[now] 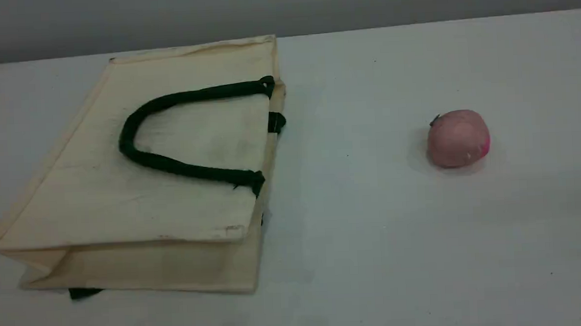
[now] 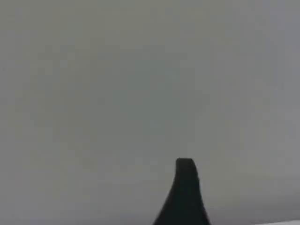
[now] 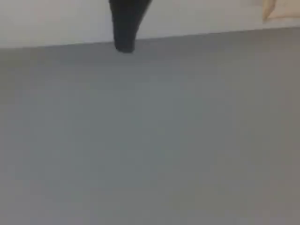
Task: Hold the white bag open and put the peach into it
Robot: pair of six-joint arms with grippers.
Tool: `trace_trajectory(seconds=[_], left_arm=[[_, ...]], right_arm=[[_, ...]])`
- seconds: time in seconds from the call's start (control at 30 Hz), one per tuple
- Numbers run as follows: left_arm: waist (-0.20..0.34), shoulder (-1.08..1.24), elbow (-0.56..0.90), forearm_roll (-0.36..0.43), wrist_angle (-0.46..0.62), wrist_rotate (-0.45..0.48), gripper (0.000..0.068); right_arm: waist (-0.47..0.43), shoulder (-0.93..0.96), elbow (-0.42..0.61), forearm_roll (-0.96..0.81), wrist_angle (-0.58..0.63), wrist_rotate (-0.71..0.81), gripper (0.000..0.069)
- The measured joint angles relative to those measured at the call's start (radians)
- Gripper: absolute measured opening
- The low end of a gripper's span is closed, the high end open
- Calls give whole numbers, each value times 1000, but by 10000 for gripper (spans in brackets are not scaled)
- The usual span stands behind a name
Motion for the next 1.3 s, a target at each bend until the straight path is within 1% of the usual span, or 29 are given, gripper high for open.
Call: trace_trajectory(seconds=[0.17,0.3,0.4,0.47,0.53,0.6,0.7,0.83,0.93,1.1,1.17,1.3], left_arm=[[0,0,0,0,-6,-48,550],[0,0,0,-1,-17,-63,550],[0,0,0,-4,-78,-65,550],[0,1,0,-5,-123,-95,550],[0,1,-1,-5,-142,-127,550],[0,1,-24,-8,-125,-162,550],[0,7,-90,-7,-130,-179,550],[0,80,-182,-5,-40,-179,550],[0,177,-255,-5,-7,-182,550],[0,392,-357,5,-13,-194,550],[0,482,-400,27,-18,-194,550],[0,673,-476,98,-21,-203,550]], right_arm=[[0,0,0,53,-29,25,580],[0,0,0,100,-105,25,580],[0,0,0,120,-174,25,580],[0,0,-10,134,-188,25,580],[0,0,-53,137,-182,26,580],[0,0,-102,136,-156,33,580],[0,38,-189,131,-105,33,580],[0,149,-321,122,-38,30,580],[0,252,-420,122,39,0,580],[0,443,-570,122,145,-91,580],[0,513,-617,122,164,-130,580],[0,641,-703,122,164,-188,580]])
